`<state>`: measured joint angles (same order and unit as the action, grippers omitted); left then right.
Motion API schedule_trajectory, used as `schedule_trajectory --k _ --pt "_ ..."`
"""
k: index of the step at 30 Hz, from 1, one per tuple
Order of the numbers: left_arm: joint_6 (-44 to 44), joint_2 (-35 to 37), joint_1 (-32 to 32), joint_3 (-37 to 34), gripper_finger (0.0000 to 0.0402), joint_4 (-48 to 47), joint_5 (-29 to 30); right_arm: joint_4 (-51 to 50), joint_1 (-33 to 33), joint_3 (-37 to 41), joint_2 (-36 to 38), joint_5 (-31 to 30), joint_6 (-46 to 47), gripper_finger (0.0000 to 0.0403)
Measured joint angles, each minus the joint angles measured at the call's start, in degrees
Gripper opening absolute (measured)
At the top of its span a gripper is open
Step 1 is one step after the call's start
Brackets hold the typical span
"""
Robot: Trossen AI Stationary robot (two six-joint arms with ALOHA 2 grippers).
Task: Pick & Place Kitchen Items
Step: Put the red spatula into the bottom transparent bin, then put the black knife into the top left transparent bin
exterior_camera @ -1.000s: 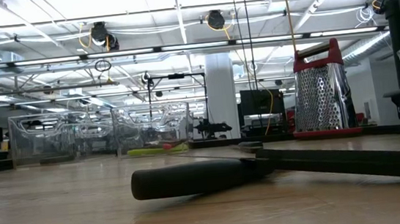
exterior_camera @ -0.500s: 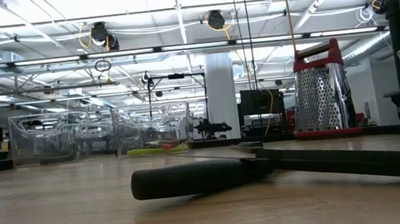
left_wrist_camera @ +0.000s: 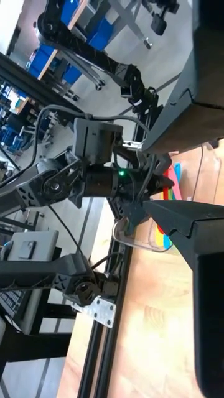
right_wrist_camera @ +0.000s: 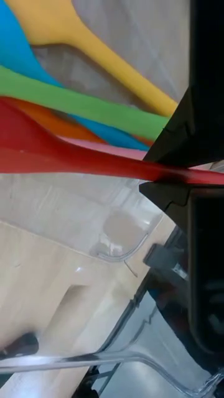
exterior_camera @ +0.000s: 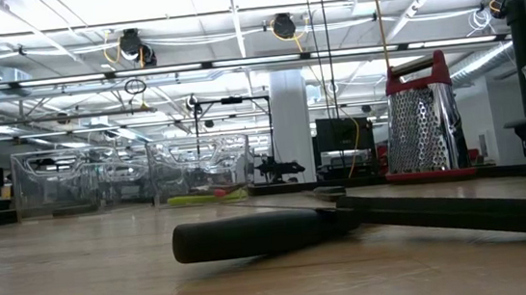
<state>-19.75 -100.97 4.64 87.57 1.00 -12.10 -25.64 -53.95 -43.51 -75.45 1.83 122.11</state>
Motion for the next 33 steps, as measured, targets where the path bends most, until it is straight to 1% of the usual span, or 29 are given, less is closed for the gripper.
schedule_trajectory --k 4,13,15,18,21,24,33 --pt "0.0 0.0 -0.02 0.0 0.0136 0.0 -0.02 0.21 0.0 0.18 0.03 -0.05 -0.08 0.0028" --pt "-0.02 0.0 -0.04 0.0 0.0136 0.02 0.0 0.19 -0.11 0.18 0.03 -0.07 -1.49 0.01" --pt "0.0 0.0 -0.01 0.0 0.0136 0.02 -0.02 0.17 -0.11 0.2 0.15 0.02 -2.39 0.0111" --pt "0.12 0.0 0.33 0.0 0.0136 0.02 0.0 -0.05 -0.13 0.34 1.55 0.82 -2.85 0.0116" --pt "1.19 0.02 1.05 0.0 0.0136 -0.86 0.03 0.12 -0.13 0.36 4.06 1.07 -3.23 0.0107" --pt "1.67 0.04 2.01 0.0 0.0136 -3.68 -0.01 0.16 -0.13 0.35 7.14 1.0 -4.81 0.0088" --pt "-2.75 0.04 5.31 0.0 0.0136 -13.49 0.18 2.64 -0.13 0.34 16.04 0.99 -11.95 0.0008"
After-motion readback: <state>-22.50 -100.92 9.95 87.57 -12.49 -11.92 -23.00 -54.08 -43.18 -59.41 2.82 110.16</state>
